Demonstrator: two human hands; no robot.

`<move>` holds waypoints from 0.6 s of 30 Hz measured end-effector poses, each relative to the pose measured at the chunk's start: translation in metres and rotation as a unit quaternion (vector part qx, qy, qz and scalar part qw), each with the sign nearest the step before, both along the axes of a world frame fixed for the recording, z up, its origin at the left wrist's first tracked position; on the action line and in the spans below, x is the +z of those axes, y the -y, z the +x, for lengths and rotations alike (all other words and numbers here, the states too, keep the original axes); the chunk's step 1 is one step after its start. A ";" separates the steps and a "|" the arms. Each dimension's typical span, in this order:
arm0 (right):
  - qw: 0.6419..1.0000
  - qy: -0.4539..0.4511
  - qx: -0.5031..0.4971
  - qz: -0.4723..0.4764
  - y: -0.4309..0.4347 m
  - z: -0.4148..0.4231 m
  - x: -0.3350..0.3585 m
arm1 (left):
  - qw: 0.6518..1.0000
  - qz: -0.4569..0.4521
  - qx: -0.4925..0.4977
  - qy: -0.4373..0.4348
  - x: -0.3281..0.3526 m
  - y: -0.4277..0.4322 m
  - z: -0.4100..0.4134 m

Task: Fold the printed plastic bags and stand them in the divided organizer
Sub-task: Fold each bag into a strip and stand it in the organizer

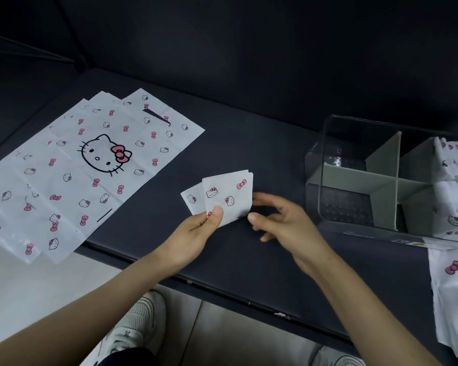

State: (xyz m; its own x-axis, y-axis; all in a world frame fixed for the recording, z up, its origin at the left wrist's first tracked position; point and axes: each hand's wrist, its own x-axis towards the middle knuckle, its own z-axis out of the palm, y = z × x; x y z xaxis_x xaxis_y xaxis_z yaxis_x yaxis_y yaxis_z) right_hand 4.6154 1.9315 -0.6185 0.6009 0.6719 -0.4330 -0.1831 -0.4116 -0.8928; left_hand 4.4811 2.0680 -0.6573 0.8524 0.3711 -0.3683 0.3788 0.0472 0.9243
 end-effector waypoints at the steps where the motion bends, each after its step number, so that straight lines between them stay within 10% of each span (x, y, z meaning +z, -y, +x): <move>1: 1.000 0.013 0.004 -0.001 -0.004 -0.004 -0.004 | 1.000 -0.025 -0.001 0.000 0.001 0.000 -0.001; 18: 0.995 0.089 -0.025 -0.025 -0.006 -0.020 -0.023 | 0.998 0.041 -0.008 0.048 -0.001 0.001 -0.005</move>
State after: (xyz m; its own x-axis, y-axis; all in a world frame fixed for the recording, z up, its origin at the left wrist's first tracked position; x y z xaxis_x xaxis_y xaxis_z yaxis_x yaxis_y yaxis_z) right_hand 4.5956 1.9375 -0.6411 0.7035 0.6188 -0.3494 -0.0459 -0.4510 -0.8913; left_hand 4.4762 2.0670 -0.6580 0.8882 0.3827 -0.2542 0.2893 -0.0361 0.9565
